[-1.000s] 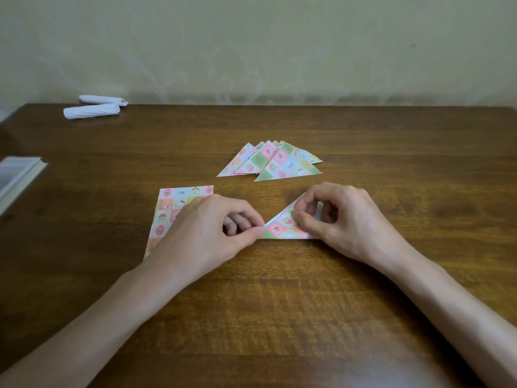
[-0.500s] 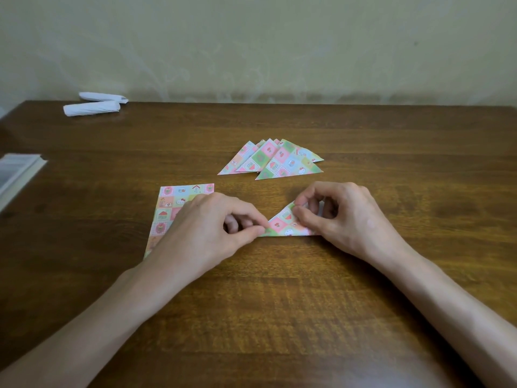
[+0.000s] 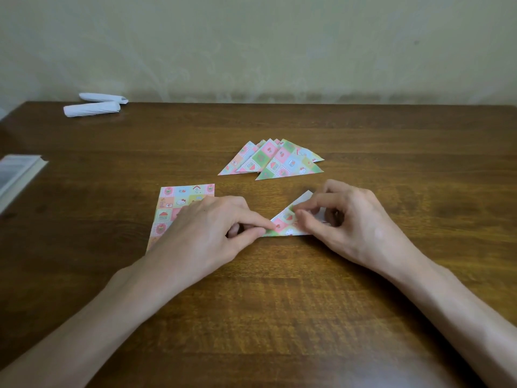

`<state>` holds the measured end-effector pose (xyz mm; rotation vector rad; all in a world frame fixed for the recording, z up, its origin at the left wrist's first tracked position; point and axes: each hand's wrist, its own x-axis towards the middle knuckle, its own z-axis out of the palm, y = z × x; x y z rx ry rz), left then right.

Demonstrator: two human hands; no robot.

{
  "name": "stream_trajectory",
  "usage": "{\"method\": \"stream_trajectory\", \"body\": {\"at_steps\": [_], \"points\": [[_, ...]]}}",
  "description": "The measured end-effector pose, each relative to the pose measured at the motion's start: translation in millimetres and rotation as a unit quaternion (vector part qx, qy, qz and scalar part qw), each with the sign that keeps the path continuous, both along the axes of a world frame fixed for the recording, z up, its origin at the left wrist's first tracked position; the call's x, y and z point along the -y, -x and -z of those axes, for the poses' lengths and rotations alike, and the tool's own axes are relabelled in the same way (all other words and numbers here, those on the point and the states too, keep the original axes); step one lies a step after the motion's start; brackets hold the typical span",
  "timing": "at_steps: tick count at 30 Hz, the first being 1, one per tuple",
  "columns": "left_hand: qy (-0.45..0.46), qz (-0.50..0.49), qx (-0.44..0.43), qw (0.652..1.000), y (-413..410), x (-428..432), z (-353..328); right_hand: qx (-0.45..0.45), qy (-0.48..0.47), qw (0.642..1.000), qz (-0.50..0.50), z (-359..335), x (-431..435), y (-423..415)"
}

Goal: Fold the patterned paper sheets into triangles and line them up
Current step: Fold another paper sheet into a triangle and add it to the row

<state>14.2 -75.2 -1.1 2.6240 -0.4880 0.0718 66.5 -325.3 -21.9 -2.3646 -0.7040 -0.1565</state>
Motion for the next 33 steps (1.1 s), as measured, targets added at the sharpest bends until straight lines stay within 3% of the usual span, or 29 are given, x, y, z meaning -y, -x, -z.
{"method": "stream_trajectory", "body": {"at_steps": [3, 7, 13, 27, 33], "points": [[-0.085, 0.053, 0.067, 0.993, 4, -2, -4, 0.019, 0.014, 1.0, -0.013, 0, 3, 7], [-0.127, 0.086, 0.128, 0.98, 6, 1, -2, 0.023, 0.003, 0.999, -0.032, 0, 6, 12], [-0.14, 0.093, 0.124, 0.978, 4, 1, -1, 0.04, 0.024, 0.998, -0.035, 2, 8, 15], [-0.106, 0.072, 0.086, 0.988, 4, -6, -4, 0.064, 0.038, 0.996, -0.042, 5, 8, 15], [-0.045, -0.005, 0.066, 0.997, -5, -11, 1, 0.071, 0.031, 0.996, -0.042, 5, 8, 15]]}}
